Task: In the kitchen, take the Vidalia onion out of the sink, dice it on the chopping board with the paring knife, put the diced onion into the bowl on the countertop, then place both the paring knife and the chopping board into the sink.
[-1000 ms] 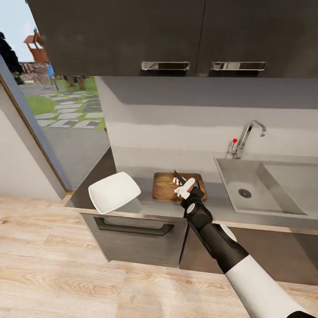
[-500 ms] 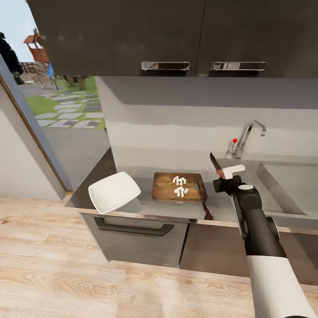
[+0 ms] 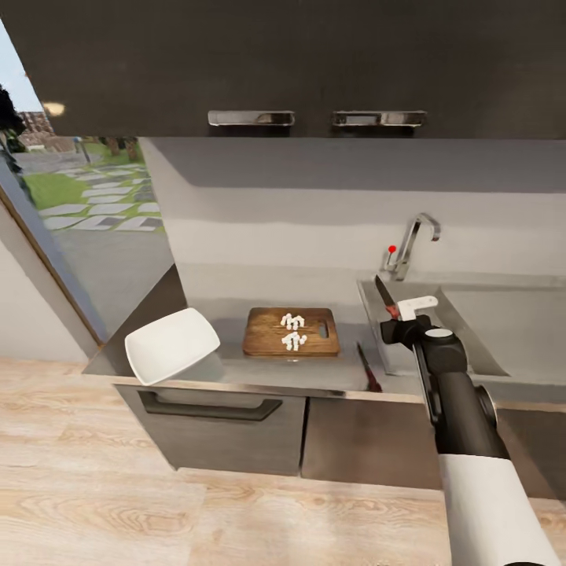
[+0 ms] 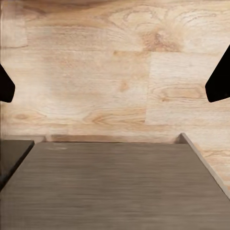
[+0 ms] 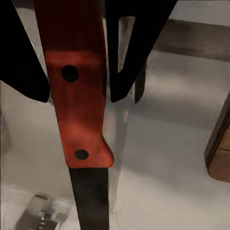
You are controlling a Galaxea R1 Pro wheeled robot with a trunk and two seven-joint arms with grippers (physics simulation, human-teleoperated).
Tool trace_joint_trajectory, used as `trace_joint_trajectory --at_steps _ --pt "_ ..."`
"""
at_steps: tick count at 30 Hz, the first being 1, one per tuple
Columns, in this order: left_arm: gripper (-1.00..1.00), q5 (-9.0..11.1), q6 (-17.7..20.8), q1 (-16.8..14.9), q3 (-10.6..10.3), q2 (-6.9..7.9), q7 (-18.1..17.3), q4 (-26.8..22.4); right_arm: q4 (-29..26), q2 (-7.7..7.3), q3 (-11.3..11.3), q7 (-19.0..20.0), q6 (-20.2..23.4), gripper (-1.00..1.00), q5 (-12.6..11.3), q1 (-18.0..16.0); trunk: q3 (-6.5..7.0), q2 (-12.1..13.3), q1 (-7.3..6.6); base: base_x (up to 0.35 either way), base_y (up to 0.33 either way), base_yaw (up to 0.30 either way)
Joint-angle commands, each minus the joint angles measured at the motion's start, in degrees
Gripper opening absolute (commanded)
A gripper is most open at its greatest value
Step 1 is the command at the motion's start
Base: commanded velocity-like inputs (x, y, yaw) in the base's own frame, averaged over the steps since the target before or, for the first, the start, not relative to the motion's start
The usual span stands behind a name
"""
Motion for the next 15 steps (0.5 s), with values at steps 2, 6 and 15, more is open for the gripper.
trace_joint_trajectory --at_steps 2,6,15 --pt "1.00 0.3 -0.2 0.0 -0.3 0.09 0.4 -0.1 0.0 0.09 -0.1 0.6 1.1 -1.00 0.6 0.0 -0.02 -0.1 0.02 0.000 -0.307 -0.121" --pt "1.00 0.3 -0.2 0.0 -0.3 0.08 0.4 -0.1 0.1 0.10 -0.1 0.6 1.5 -1.00 0.5 0.0 -0.01 -0.1 0.02 0.000 -0.306 -0.021" --pt "1.00 0.3 -0.2 0.0 -0.3 0.09 0.5 -0.1 3.0 0.10 -0.1 1.1 1.3 -1.00 0.3 0.0 -0.01 -0.1 0.02 0.093 -0.172 -0.001"
